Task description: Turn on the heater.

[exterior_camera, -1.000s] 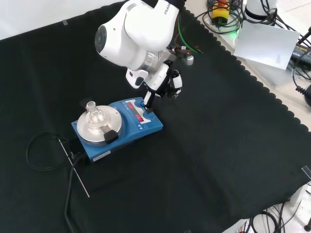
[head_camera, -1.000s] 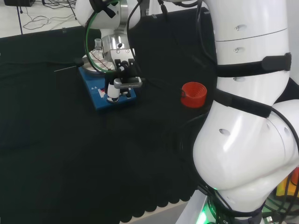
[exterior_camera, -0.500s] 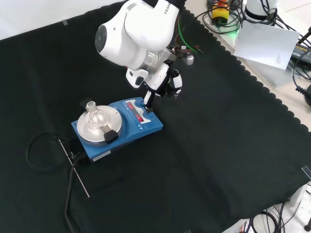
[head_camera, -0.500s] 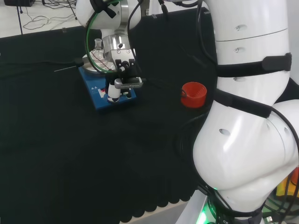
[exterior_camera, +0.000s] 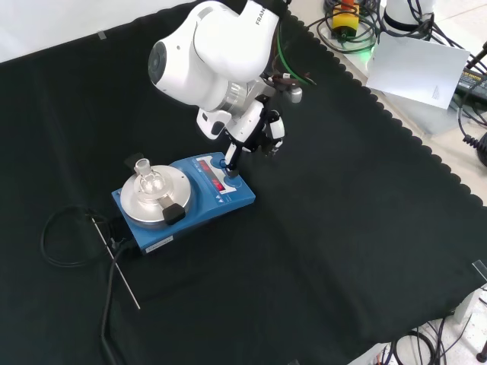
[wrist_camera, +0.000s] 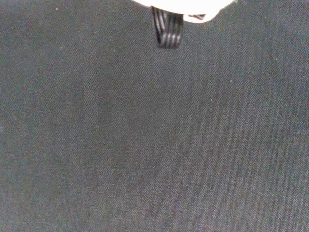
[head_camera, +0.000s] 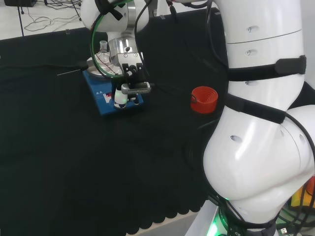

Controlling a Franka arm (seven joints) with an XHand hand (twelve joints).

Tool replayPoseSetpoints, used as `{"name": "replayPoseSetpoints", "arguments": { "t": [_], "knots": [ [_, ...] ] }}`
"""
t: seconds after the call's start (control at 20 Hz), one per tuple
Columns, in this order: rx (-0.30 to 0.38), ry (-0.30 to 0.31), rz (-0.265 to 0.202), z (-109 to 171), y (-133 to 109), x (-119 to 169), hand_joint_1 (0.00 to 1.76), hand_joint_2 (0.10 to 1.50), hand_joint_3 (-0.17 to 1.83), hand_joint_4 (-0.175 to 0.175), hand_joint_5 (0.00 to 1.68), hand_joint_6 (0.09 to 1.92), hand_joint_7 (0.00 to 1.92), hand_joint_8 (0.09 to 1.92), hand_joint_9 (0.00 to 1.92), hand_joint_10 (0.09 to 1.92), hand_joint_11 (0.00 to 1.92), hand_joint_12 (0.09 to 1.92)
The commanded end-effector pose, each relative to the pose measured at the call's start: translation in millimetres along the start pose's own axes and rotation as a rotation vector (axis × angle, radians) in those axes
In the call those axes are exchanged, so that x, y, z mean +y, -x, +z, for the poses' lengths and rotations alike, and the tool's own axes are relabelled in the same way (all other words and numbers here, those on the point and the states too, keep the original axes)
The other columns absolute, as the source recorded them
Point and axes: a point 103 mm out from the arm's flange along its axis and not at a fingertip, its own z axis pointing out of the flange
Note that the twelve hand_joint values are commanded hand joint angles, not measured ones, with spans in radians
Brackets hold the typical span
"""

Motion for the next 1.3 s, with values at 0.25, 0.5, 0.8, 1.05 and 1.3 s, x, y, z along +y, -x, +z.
{"name": "replayPoseSetpoints", "arguments": {
  "t": [0.25,0.5,0.8,1.05,1.3],
  "knots": [
    [-0.006,0.004,0.004,1.2,-0.1,2.3,1.4,0.73,0.97,-0.091,0.22,0.52,1.48,1.63,1.56,1.46,1.07,1.27],
    [-0.007,0.005,0.002,1.7,0.2,3.3,1.4,0.73,0.97,-0.091,0.23,0.52,1.47,1.63,1.56,1.46,1.07,1.27],
    [-0.018,-0.001,0.006,4.1,-0.4,5.6,1.4,0.73,0.98,-0.091,0.23,0.52,1.47,1.63,1.56,1.46,1.07,1.27],
    [-0.017,-0.003,0.003,6.8,0.6,8.9,1.4,0.73,0.98,-0.091,0.23,0.52,1.47,1.63,1.56,1.46,1.07,1.27],
    [-0.016,-0.004,0.004,6.9,1.0,8.4,1.4,0.73,0.98,-0.091,0.24,0.53,1.47,1.63,1.56,1.46,1.07,1.27]
  ]
}}
